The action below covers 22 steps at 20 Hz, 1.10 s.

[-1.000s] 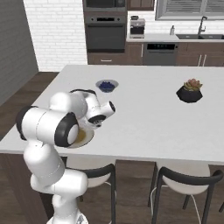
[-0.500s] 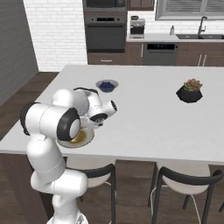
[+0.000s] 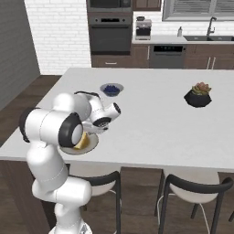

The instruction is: Start the toaster. Once the lever pops up, take the bread to the plate on the dining counter.

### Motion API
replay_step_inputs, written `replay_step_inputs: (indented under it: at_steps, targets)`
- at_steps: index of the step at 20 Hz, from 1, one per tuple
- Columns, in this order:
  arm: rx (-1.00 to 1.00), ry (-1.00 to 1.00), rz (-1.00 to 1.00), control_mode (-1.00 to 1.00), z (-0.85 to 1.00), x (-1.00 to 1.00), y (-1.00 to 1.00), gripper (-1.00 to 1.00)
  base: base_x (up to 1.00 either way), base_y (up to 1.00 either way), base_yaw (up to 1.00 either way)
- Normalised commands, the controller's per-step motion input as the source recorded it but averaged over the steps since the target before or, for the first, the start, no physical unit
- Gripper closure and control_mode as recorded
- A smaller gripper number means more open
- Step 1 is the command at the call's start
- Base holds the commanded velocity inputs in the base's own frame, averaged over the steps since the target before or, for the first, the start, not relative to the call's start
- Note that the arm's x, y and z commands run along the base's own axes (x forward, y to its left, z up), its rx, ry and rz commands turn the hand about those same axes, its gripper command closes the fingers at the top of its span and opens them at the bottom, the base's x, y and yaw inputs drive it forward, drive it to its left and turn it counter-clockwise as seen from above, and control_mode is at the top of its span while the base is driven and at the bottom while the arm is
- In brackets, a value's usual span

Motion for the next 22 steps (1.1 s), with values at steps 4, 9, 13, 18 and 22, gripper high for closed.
replay_step_inputs:
  at_steps: [4,9,13,18,22]
  targets:
    - [-0.23,-0.07,-0.07,-1.00,0.00,0.00,0.00,-1.00,0.00,0.00,0.00]
    - [-0.34,-0.07,-0.17,-1.00,-0.05,0.00,0.00,-1.00,0.00,0.00,0.00]
    - [-0.40,-0.04,-0.25,-1.00,-0.17,0.00,0.01,-1.00,0.00,0.00,0.00]
    - [-0.16,-0.26,-0.23,-1.00,0.35,-0.09,-0.03,-1.00,0.00,0.00,0.00]
    - [0.00,-0.48,-0.18,-1.00,0.85,-0.33,-0.09,-1.00,0.00,0.00,0.00]
